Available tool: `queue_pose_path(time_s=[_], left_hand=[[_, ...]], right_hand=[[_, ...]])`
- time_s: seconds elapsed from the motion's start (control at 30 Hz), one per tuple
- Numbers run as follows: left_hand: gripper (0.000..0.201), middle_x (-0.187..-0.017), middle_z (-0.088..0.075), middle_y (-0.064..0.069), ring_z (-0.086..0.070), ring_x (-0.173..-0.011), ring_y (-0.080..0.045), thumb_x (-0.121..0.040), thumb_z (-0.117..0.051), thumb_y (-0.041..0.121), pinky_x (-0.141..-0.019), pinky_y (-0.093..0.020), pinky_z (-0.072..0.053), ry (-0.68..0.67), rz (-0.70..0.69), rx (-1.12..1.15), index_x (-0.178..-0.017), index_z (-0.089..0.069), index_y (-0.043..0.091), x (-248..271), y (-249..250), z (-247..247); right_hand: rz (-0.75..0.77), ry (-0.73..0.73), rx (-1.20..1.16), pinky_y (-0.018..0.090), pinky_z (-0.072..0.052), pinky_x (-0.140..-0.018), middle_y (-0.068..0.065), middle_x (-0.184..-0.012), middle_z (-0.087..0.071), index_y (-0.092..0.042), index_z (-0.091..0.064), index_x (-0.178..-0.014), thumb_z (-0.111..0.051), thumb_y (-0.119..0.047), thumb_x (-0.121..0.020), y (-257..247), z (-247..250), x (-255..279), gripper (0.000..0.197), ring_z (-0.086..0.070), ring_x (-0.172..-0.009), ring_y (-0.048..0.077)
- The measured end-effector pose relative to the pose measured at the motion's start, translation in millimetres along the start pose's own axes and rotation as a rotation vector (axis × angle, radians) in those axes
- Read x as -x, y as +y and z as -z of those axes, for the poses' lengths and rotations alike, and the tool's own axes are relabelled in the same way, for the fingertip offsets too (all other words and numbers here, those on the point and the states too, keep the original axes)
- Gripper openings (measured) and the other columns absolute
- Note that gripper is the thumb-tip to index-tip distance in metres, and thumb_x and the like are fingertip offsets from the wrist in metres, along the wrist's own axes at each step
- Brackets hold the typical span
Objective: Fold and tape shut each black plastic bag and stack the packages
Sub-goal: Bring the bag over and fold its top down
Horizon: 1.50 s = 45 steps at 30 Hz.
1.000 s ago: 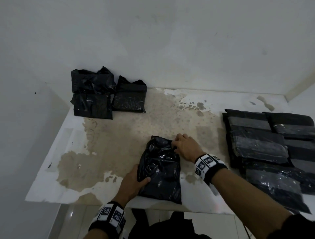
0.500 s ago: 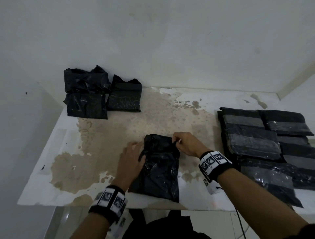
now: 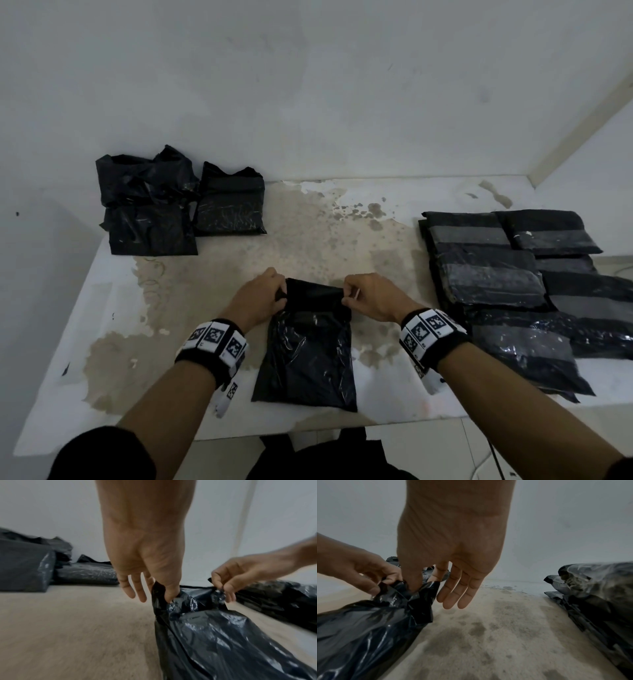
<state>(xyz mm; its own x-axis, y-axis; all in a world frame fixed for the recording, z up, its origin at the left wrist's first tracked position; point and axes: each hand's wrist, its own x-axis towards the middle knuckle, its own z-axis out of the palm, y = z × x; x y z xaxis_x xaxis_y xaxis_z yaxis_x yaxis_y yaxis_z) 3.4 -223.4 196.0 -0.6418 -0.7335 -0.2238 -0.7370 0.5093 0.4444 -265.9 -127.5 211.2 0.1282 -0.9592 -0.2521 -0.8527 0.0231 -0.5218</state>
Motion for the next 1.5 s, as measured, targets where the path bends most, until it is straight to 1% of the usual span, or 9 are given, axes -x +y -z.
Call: queue_pose_path(time_s=[0.2, 0.3, 0.6, 0.77, 0.93, 1.07, 1.23, 1.37, 1.5], left_hand=[[0.017, -0.081, -0.065, -0.007, -0.061, -0.073, -0.02, -0.097, -0.061, 0.003, -0.073, -0.038, -0.05, 0.02, 0.236, 0.805, -0.086, -0.05, 0.01, 16.1, -9.4, 3.7], [0.016, -0.084, -0.064, -0.011, -0.064, -0.07, -0.016, -0.1, -0.051, -0.001, -0.069, -0.033, -0.056, 0.067, 0.316, 0.986, -0.089, -0.045, 0.009, 23.0, 1.1, 2.7], [0.019, -0.083, -0.056, -0.002, -0.056, -0.073, -0.015, -0.098, -0.053, 0.006, -0.071, -0.034, -0.048, 0.168, 0.104, 0.71, -0.09, -0.045, 0.02, 15.0, 9.5, 36.7], [0.012, -0.1, -0.059, -0.007, -0.061, -0.08, -0.017, -0.103, -0.049, 0.007, -0.064, -0.035, -0.059, 0.206, 0.193, 0.901, -0.096, -0.042, 0.013, 7.8, 25.7, 58.1], [0.006, -0.102, -0.057, -0.013, -0.061, -0.075, -0.016, -0.106, -0.044, 0.011, -0.058, -0.03, -0.058, 0.217, 0.193, 0.965, -0.104, -0.039, 0.01, 9.4, 33.6, 50.6], [0.01, -0.106, -0.058, -0.013, -0.064, -0.071, -0.007, -0.107, -0.043, 0.013, -0.055, -0.026, -0.055, 0.279, 0.225, 1.007, -0.115, -0.04, 0.01, 12.2, 31.2, 41.7], [0.056, -0.117, -0.065, 0.0, -0.068, -0.104, -0.012, -0.092, -0.07, 0.041, -0.083, -0.027, -0.057, 0.388, 0.328, 1.106, -0.138, -0.043, 0.027, 24.6, 29.6, 14.7], [0.055, -0.112, -0.075, 0.001, -0.071, -0.106, -0.018, -0.077, -0.082, 0.052, -0.095, -0.036, -0.056, 0.095, 0.321, 1.148, -0.12, -0.069, 0.019, 37.0, 33.8, -20.6], [0.028, -0.094, -0.077, -0.003, -0.073, -0.088, -0.016, -0.098, -0.061, 0.037, -0.075, -0.024, -0.055, 0.24, 0.389, 1.011, -0.098, -0.075, 0.013, 33.3, 42.6, -33.9]], right_hand=[[-0.163, 0.137, -0.369, 0.03, -0.057, -0.075, 0.003, -0.087, -0.072, -0.015, -0.061, -0.086, -0.063, -0.021, -0.099, 11.7, 0.0, -6.1, 0.014, -0.072, -0.079, 0.017], [-0.197, 0.139, -0.511, 0.023, -0.053, -0.068, 0.007, -0.091, -0.072, -0.011, -0.059, -0.089, -0.061, -0.017, -0.1, 7.6, -1.3, -6.7, 0.013, -0.072, -0.079, 0.017], [-0.083, 0.21, -0.3, 0.021, -0.046, -0.066, -0.005, -0.081, -0.065, -0.013, -0.058, -0.092, -0.057, -0.019, -0.1, -5.8, 30.9, -12.9, 0.009, -0.058, -0.072, 0.009], [-0.145, 0.288, -0.83, 0.04, -0.054, -0.074, 0.011, -0.083, -0.064, -0.009, -0.05, -0.098, -0.049, -0.018, -0.106, -21.2, 48.7, -18.2, 0.012, -0.063, -0.074, 0.021], [-0.255, 0.243, -1.09, 0.018, -0.054, -0.081, -0.005, -0.113, -0.07, -0.026, -0.037, -0.136, -0.062, -0.045, -0.098, -39.6, 20.7, -5.8, 0.049, -0.071, -0.096, 0.005], [-0.263, 0.128, -1.104, 0.035, -0.055, -0.1, 0.0, -0.123, -0.072, -0.016, -0.057, -0.136, -0.073, -0.039, -0.093, -29.8, -19.5, -8.5, 0.051, -0.069, -0.113, 0.019], [-0.231, 0.213, -1.133, 0.044, -0.054, -0.102, 0.003, -0.116, -0.075, -0.014, -0.066, -0.123, -0.072, -0.025, -0.094, -29.5, -41.1, -7.9, 0.031, -0.071, -0.109, 0.022], [-0.254, 0.29, -1.064, 0.044, -0.056, -0.097, 0.004, -0.109, -0.076, -0.015, -0.069, -0.116, -0.073, -0.021, -0.093, -25.8, -48.3, -5.8, 0.024, -0.073, -0.103, 0.021], [-0.252, 0.343, -0.945, 0.038, -0.057, -0.093, 0.002, -0.107, -0.076, -0.013, -0.067, -0.114, -0.073, -0.018, -0.093, -20.2, -54.5, 1.1, 0.022, -0.072, -0.1, 0.017]])
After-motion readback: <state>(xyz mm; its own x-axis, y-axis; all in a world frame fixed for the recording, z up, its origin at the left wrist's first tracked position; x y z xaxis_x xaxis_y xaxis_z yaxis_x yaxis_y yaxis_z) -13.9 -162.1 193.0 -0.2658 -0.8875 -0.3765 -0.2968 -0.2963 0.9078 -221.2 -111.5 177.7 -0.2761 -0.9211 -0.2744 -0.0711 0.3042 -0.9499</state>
